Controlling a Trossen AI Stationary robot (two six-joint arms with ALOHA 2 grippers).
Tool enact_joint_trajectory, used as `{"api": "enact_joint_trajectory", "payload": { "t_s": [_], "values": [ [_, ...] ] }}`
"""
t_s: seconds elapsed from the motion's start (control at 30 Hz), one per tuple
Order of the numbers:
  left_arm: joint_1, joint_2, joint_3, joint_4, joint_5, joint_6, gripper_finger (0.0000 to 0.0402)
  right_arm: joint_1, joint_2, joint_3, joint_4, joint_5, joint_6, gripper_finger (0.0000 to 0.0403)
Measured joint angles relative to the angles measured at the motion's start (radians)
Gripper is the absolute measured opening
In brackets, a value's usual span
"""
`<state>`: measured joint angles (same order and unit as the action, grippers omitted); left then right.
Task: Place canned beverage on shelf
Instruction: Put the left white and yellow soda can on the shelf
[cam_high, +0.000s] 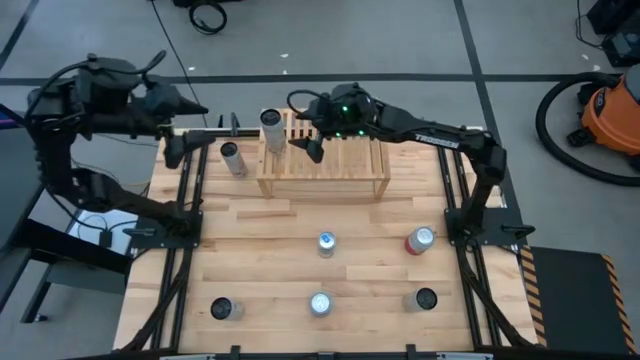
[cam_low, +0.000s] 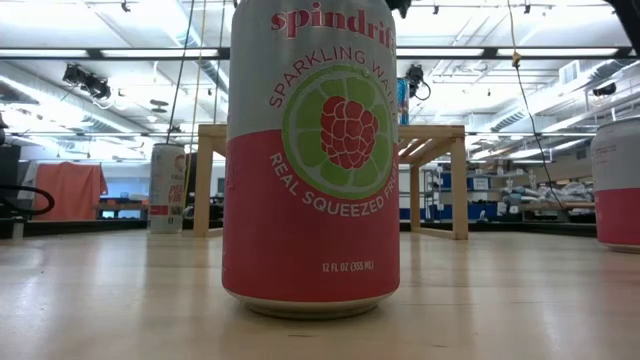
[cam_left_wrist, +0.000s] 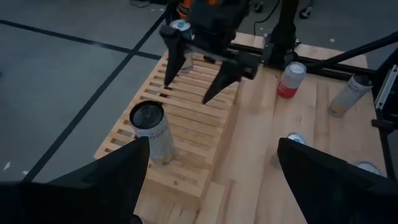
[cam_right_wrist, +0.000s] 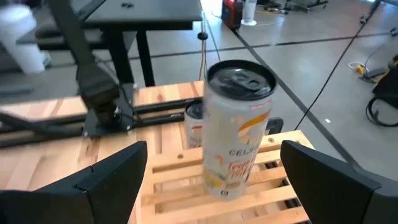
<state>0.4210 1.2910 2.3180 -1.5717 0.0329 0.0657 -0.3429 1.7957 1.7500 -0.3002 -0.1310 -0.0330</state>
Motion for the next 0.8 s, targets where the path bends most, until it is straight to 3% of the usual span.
{"api": "enact_joint_trajectory", "payload": {
  "t_s": [0.5,0.8],
  "values": [
    [0.000,0.001,0.000,0.000,0.000,0.000,0.0357,-0.039,0.036,0.001,0.052,-0.003,-0.012,0.0380],
    [0.000,0.011,0.000,0.001,-0.001,0.006,0.0357,-0.039,0.117,0.001,0.151,-0.067,-0.058,0.0380]
  ]
}}
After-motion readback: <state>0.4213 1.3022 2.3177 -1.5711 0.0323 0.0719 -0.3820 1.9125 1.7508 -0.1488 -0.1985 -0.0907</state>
